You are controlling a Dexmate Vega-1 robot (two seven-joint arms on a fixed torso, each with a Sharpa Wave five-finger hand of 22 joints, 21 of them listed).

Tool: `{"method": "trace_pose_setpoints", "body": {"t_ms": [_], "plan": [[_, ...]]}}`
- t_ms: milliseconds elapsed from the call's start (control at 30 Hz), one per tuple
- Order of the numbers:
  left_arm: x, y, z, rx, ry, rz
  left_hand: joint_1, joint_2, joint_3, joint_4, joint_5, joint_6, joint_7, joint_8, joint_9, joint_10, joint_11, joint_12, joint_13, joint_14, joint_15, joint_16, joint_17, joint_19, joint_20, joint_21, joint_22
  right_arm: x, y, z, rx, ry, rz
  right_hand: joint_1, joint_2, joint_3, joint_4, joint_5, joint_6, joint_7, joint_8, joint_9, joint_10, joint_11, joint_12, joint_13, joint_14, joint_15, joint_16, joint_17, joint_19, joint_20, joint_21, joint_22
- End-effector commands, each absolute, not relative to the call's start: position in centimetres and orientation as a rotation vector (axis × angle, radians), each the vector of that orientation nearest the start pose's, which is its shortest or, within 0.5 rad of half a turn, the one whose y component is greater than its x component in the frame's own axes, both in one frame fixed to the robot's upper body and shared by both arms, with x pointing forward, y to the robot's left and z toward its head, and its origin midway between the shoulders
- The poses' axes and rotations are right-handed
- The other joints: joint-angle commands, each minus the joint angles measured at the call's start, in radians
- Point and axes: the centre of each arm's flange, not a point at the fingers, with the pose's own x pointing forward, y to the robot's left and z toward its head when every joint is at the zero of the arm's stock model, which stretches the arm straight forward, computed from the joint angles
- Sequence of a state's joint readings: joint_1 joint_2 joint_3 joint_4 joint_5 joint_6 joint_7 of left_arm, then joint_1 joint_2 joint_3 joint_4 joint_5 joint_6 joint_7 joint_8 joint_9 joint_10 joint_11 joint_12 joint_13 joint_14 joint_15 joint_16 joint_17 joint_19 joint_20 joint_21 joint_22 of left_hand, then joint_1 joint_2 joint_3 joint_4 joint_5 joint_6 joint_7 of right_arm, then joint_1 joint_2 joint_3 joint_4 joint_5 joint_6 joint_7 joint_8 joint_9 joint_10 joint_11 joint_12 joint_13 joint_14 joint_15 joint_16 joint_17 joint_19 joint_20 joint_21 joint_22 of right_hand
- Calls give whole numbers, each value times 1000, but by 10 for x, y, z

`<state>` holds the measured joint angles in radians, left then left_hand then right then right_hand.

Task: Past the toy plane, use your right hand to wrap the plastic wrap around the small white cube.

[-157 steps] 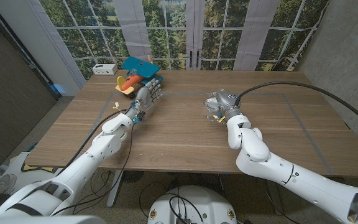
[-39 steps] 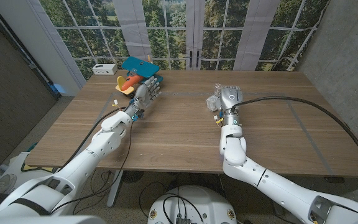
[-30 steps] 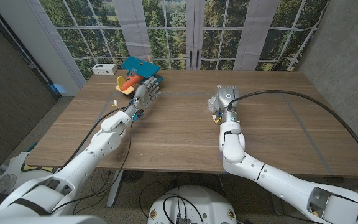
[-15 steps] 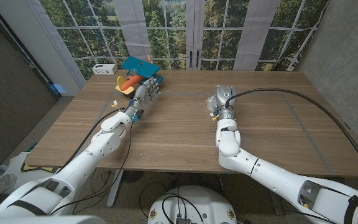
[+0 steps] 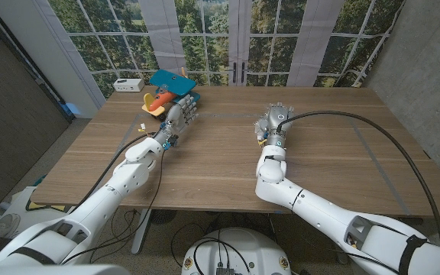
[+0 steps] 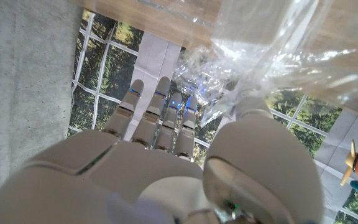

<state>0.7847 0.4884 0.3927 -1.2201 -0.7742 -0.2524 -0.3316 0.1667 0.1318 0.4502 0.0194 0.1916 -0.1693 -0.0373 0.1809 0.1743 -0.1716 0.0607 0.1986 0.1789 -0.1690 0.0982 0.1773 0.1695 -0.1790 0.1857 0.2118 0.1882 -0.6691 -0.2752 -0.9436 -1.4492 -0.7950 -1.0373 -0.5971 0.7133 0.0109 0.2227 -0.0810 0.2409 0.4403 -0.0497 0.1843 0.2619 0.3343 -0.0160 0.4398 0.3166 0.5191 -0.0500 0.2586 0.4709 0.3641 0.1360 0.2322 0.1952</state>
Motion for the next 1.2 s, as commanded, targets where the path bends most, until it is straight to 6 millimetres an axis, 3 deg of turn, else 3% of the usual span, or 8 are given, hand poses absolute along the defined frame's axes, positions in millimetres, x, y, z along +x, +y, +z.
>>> {"method": "trace_pose_setpoints", "body": {"t_ms": [33, 100, 233, 333, 533, 733, 867, 1200], "plan": [[663, 259, -29, -87, -543, -488, 1, -4, 3, -3, -1, -161, -3, 3, 3, -214, -5, 1, 4, -169, 7, 2, 3, -5, 8, 3, 5, 618, -123, -50, -1278, -283, -690, 22, 66, 27, -5, 13, 9, 5, 18, -3, 22, 2, 7, -4, 23, -66, 12, 12, 68, -41, 26, 4], [663, 259, -29, -90, -539, -488, 1, -4, 3, -3, -1, -161, -3, 3, 3, -213, -4, 1, 4, -169, 7, 2, 3, -5, 8, 3, 5, 618, -126, -50, -1189, -300, -637, -13, 171, 54, 43, -5, 28, -3, 24, -7, 44, 10, 13, -11, 31, -70, 12, 21, 107, -81, 42, 4], [664, 258, -29, -88, -535, -490, 1, -3, 4, -3, -1, -160, -2, 4, 3, -213, -4, 1, 4, -169, 7, 2, 3, -4, 6, 4, 5, 615, -137, -49, -969, -332, -527, -58, 193, 116, 107, -39, -62, 23, 2, -16, -44, 47, -46, -28, -61, -17, -44, -4, 138, -120, 57, 4], [664, 258, -29, -87, -536, -487, 1, -3, 4, -3, -1, -160, -2, 4, 3, -213, -4, 1, 4, -170, 6, 2, 3, -3, 6, 4, 5, 609, -144, -47, -899, -326, -538, -125, 151, 106, 145, -64, -153, 38, -3, -24, -115, 69, -99, -42, -127, 23, -61, -24, 96, -44, 40, 2], [668, 258, -29, -87, -527, -493, 2, -1, 5, -2, -1, -159, -3, 4, 3, -213, -3, 1, 4, -169, 6, 2, 3, -2, 6, 5, 5, 598, -159, -49, -672, -331, -424, -230, 99, 47, 165, -67, -263, 47, -1, -35, -237, 111, -181, -61, -242, 85, -76, -54, 34, 33, 10, -1], [671, 255, -27, -84, -527, -504, 2, 0, 6, -2, -1, -159, -2, 4, 3, -213, -3, 1, 4, -171, 6, 2, 3, -3, 5, 4, 6, 585, -167, -48, -548, -326, -428, -284, 64, 11, 170, -65, -329, 51, -4, -41, -296, 133, -219, -71, -290, 131, -72, -78, -8, 65, -11, -3], [672, 254, -26, -80, -529, -508, 2, 1, 7, -2, -1, -161, -2, 3, 3, -215, -5, 0, 4, -172, 5, 1, 3, -4, 5, 4, 6, 574, -170, -51, -552, -308, -483, -301, 45, -5, 166, -65, -329, 57, 6, -43, -255, 141, -206, -73, -279, 139, -61, -88, -38, 66, -21, -2], [670, 248, -26, -75, -532, -523, 3, 2, 8, -2, -1, -162, -3, 3, 3, -215, -4, 0, 4, -172, 5, 2, 3, -4, 5, 4, 6, 549, -166, -57, -698, -228, -679, -259, 48, 1, 80, -63, -5, 102, 119, -33, -9, 150, -84, -44, -110, 105, 8, -90, -5, 47, 4, 5]]}}
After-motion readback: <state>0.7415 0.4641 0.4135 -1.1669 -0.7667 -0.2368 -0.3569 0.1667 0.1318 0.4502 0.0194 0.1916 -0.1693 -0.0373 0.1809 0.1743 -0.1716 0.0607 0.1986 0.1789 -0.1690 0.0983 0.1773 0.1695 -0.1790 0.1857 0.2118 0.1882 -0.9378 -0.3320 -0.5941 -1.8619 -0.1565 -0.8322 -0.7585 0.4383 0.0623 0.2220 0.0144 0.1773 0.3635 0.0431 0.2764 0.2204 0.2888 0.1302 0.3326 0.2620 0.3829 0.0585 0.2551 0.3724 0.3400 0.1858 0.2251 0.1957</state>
